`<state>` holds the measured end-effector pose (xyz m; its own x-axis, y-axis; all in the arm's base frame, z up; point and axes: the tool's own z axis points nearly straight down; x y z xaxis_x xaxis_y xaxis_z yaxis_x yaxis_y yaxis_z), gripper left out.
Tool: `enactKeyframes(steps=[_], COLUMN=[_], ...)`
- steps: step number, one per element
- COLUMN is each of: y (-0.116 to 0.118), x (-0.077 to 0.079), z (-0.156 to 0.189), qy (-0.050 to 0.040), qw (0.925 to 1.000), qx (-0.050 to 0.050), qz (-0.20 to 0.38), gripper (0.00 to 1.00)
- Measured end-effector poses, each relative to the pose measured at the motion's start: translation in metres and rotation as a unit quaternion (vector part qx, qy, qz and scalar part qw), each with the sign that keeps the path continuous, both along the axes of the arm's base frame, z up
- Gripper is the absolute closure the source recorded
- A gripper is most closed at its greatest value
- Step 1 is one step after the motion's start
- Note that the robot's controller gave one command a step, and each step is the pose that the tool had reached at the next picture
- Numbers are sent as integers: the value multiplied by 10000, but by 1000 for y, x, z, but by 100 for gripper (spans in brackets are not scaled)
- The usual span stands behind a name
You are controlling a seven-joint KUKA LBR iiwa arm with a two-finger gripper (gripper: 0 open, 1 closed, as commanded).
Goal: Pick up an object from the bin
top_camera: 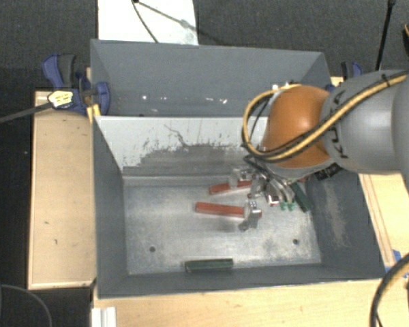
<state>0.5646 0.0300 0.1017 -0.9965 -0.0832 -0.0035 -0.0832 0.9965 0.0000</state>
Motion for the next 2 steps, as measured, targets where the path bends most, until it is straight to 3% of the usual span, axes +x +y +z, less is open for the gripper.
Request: enactKeyframes(steps=[1,2], y=[16,11], x=[5,-4], z=[23,-33], qy=[-15,17], qw=[9998,9973], qx=[9,4], qz=[-185,-732], gripper=[0,0])
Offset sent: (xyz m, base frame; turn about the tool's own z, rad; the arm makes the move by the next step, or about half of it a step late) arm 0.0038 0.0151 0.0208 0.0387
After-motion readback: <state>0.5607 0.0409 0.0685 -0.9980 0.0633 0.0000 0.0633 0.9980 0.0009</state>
